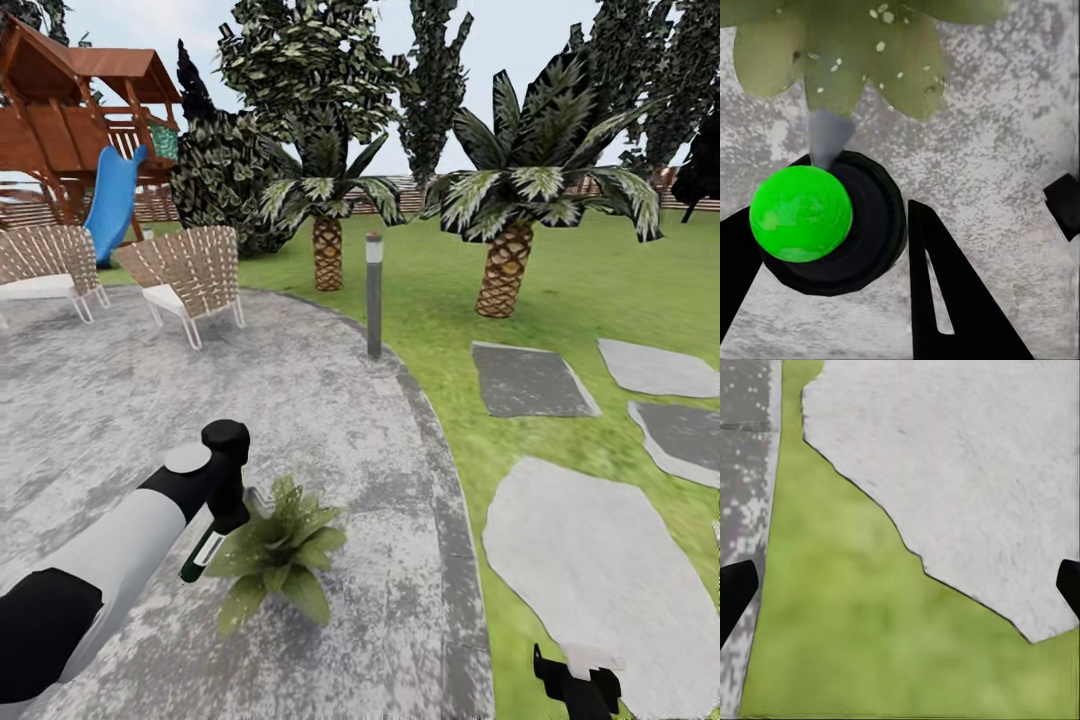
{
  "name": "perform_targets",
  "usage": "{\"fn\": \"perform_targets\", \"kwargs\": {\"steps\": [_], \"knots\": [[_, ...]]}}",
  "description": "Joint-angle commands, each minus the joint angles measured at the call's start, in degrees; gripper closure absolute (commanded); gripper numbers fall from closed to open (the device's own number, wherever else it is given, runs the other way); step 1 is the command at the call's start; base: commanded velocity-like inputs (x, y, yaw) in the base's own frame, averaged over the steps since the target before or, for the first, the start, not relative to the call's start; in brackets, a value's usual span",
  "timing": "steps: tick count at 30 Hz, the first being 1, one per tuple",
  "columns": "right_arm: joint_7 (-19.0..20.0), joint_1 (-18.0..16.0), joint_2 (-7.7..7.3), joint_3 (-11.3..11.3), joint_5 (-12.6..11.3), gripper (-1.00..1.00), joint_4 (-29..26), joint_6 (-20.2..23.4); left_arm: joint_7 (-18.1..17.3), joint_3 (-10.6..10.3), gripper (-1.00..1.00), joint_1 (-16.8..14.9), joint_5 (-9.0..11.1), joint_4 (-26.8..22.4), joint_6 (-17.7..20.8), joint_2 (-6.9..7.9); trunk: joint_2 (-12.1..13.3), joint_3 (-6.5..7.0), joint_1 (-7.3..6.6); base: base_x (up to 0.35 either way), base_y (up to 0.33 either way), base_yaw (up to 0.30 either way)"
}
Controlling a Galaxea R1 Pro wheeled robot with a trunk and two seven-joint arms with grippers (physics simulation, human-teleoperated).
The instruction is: Pick up the pesticide atomizer in the garden and spray insectifuge to fully cover both potted plants in the garden.
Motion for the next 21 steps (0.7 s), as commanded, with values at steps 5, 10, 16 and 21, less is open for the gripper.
{"fn": "perform_targets", "kwargs": {"steps": [5,10,16,21], "knots": [[-0.25,-0.03,0.03,-0.29,0.6,-1.0,0.06,-0.12,-0.53,-0.37,1.0,0.0,-0.44,0.03,0.57,0.13,-0.03,-0.05,-0.04,-0.262,-0.194,0.257],[-0.18,-0.03,0.02,-0.3,0.61,-1.0,0.06,-0.12,-0.53,-0.37,1.0,0.01,-0.45,0.1,0.58,0.06,-0.03,-0.05,-0.04,-0.099,-0.235,0.092],[-0.24,-0.03,0.01,-0.3,0.61,-1.0,0.06,-0.12,-0.53,-0.4,1.0,0.4,-0.63,0.12,0.62,0.34,-0.03,-0.05,-0.04,-0.004,-0.192,0.106],[-0.25,-0.03,0.0,-0.29,0.61,-1.0,0.06,-0.12,-0.53,-0.43,1.0,3.08,-0.73,0.1,0.66,1.15,-0.03,-0.05,-0.04,0.0,-0.012,0.268]]}}
